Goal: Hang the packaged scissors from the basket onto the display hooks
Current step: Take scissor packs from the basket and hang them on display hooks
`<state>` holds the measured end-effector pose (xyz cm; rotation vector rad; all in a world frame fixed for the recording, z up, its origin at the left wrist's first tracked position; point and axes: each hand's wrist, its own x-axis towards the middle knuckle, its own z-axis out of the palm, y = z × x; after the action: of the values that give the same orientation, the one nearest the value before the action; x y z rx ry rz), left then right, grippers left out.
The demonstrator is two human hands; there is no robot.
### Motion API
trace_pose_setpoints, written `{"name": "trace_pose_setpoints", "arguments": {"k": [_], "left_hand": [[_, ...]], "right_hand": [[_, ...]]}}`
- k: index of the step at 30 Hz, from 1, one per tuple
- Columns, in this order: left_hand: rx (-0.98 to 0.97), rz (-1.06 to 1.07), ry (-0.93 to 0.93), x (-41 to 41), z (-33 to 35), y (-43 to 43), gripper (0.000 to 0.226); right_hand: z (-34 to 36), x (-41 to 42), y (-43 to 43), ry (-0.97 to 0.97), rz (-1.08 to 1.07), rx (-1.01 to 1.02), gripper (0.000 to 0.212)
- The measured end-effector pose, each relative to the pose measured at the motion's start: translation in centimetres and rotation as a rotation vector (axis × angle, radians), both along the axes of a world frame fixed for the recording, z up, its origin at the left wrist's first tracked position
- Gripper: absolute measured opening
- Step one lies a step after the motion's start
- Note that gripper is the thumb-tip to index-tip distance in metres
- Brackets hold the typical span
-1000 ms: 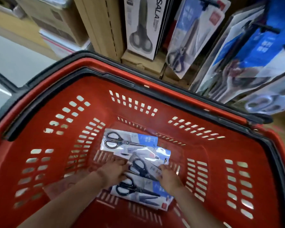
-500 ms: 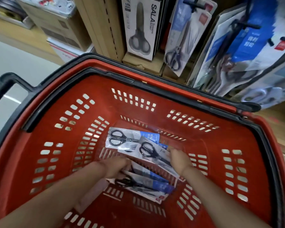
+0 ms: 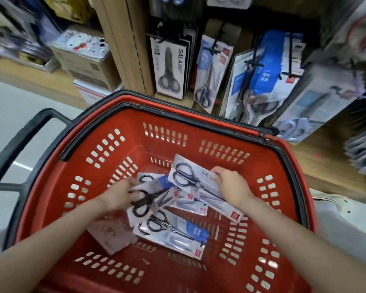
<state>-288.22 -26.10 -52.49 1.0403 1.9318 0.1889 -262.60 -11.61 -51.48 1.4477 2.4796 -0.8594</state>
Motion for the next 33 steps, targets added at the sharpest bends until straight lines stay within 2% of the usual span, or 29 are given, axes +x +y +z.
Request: {"name": "trace_pose_setpoints", "arguments": {"k": [3,5,9,11,14,17,21,25,29,31,33], "left_hand": [[0.036,0.329,-0.286,0.5,1.6,-0.3,0.015],[0.003,0.426,-0.47,0.9,2.8,-0.8,0.017],[-0.063,0.389,-0.69,2.4,3.8,-2.0,0.058],[-0.049,0.342,-0.746,3.4,4.0,-2.6,0.067],[-0.025,0.307,-0.823,4.6,4.9,-3.2,0.068],[-0.022,0.252,-0.926,5.5,6.7,-3.2,0.055],[0.003,0.261,-0.926,6.5,7.8,-3.1,0.05],[0.01,0.241,-0.969,9.2,9.1,-3.0,0.026],[0.077,0.145,-0.793,9.9,9.2,-2.7,0.035],[0.132,0.178,-0.721,9.7,9.0,-2.6,0.034],[0.177,0.243,-0.718,9.4,8.7,-2.7,0.032]], "right_hand": [[2.2,0.1,-0.1,0.097,0.049,-0.089,0.02],[3.7,0.3,-0.1,0.104,0.11,-0.139,0.018],[6.5,0.6,-0.7,0.082,0.251,-0.173,0.02],[7.5,0.6,-0.9,0.093,0.278,-0.194,0.02],[8.7,0.3,-1.2,0.079,0.339,-0.234,0.02],[9.8,-0.2,-1.9,-0.004,0.434,-0.169,0.019],[10.6,-0.4,-2.8,0.033,0.414,-0.114,0.007],[11.1,-0.9,-3.9,0.089,0.431,-0.1,0.011],[11.5,-1.2,-4.4,0.171,0.427,0.043,0.01],[11.8,-1.0,-4.6,0.267,0.313,0.203,0.031],[12.3,-0.5,-4.9,0.378,0.066,0.361,0.054]]}}
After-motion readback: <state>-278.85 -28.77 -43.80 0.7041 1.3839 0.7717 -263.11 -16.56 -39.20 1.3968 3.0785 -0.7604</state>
